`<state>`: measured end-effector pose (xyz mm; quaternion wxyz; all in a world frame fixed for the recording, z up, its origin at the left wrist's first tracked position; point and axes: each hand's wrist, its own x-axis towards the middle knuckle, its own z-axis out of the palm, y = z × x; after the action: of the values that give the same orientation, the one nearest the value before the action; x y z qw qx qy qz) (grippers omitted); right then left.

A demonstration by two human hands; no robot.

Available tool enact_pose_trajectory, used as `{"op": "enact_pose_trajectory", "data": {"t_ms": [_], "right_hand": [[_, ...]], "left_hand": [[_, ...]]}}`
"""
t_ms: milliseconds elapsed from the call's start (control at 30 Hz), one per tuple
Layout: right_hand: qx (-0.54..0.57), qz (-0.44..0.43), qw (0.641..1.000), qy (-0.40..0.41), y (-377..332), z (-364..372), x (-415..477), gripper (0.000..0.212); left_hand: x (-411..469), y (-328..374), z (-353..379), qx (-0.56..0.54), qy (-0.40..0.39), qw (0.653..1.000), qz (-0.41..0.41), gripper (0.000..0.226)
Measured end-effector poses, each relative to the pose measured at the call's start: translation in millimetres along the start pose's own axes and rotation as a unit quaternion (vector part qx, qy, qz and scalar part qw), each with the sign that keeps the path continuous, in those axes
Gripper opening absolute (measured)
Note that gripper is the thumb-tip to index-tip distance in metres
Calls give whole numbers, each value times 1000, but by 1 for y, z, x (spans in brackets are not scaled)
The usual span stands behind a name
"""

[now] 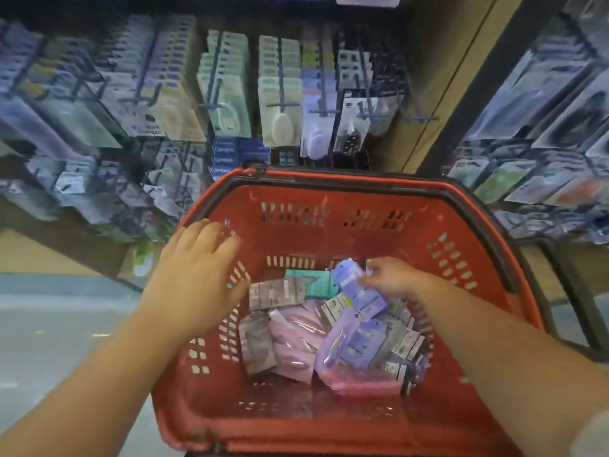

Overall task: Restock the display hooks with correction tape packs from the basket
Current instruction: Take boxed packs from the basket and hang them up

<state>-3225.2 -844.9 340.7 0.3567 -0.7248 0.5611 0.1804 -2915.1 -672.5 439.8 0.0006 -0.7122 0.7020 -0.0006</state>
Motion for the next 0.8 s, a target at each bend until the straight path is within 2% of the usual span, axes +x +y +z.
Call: {"op": "enact_pose_trajectory", "data": {"t_ms": [33,133,267,367,467,533,633,700,733,767,800], "right_hand": [[-14,6,1000,-19,4,10,8,38],[-42,35,998,-34,11,33,24,34],[-107,28,993,43,9,53,36,33],[-108,17,993,36,6,55,40,34],[-36,0,999,30,1,43,37,33],[50,-30,996,62,-9,29,30,32],[225,-95,967,78,-35,6,5,20],[307,-136,941,41,-55,-7,-20,17],[326,-159,932,20,-65,-9,-31,18],[343,-178,922,3,-73,-8,-40,19],[362,-188,913,-12,-78,-6,-48,20]], "left_hand": [[0,0,1,5,7,1000,-2,62],[-1,-1,5,15,29,999,3,61],[-1,1,5,6,30,1000,3,61],[1,9,3,-15,2,1000,-1,64],[5,20,-1,-45,-14,999,12,60],[10,28,-4,-58,-23,998,11,58],[25,43,-7,-128,-35,989,-60,55],[39,53,-7,-267,-66,951,-144,58],[46,60,-6,-361,-92,908,-190,58],[51,66,-4,-454,-110,855,-225,49],[54,69,2,-514,-108,816,-242,34]]}}
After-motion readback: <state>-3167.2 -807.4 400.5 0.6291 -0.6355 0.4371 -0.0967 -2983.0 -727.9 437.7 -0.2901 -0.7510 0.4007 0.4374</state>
